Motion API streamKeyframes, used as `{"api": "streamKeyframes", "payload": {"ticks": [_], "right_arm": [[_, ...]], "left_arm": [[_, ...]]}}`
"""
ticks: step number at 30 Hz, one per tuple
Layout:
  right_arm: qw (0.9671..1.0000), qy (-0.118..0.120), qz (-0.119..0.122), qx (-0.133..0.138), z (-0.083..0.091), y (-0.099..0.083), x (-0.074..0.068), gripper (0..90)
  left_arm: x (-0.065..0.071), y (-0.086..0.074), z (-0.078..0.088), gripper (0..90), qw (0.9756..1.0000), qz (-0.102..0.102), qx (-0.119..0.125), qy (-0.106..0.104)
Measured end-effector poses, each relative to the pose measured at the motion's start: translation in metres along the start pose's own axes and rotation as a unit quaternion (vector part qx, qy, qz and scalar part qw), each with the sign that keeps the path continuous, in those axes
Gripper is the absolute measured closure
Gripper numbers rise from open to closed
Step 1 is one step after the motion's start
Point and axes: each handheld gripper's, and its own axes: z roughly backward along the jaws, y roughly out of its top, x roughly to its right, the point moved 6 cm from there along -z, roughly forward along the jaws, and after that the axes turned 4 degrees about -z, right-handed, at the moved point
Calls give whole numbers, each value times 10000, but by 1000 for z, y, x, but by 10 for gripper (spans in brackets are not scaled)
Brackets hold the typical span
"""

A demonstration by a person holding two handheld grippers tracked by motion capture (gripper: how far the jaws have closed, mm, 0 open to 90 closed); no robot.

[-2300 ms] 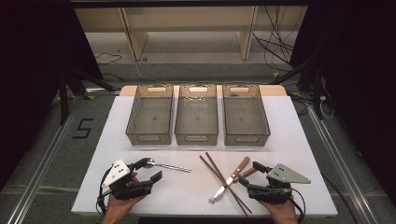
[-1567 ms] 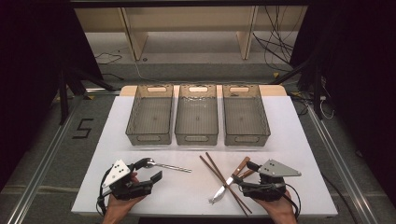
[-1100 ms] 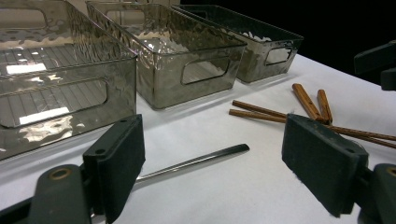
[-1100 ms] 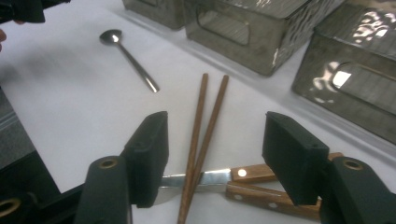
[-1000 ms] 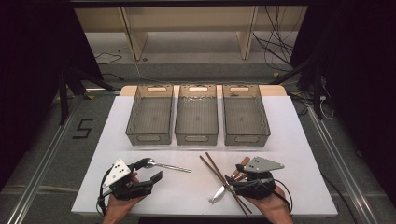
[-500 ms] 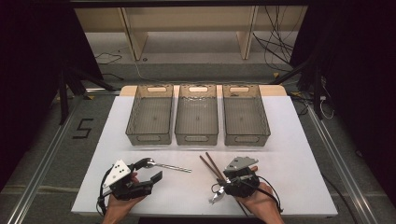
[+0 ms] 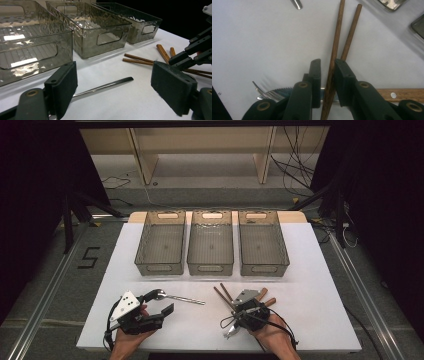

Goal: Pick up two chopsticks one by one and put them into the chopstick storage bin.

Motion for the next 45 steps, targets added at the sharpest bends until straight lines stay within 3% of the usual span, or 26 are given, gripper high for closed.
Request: {"api": "streamKeyframes", "payload": {"ticks": [12, 20, 25, 36, 45], "right_arm": [[9997, -139, 168, -145, -7, -2, -3, 792], [9997, -134, 20, -218, -12, -2, -3, 790], [9998, -32, -66, -210, -14, -3, -4, 844], [9996, 142, -186, 176, 1, 6, -4, 852], [9975, 253, -117, 655, 20, 24, -5, 852]], "left_arm": [[0, 0, 0, 211, 10000, -14, -10, -7], [0, 0, 0, 211, 10000, -16, -19, -11], [0, 0, 0, 211, 10000, -14, -12, -13], [0, 0, -1, 211, 10000, 7, -34, -9], [5, 3, -6, 210, 9996, 240, -153, -72]]}}
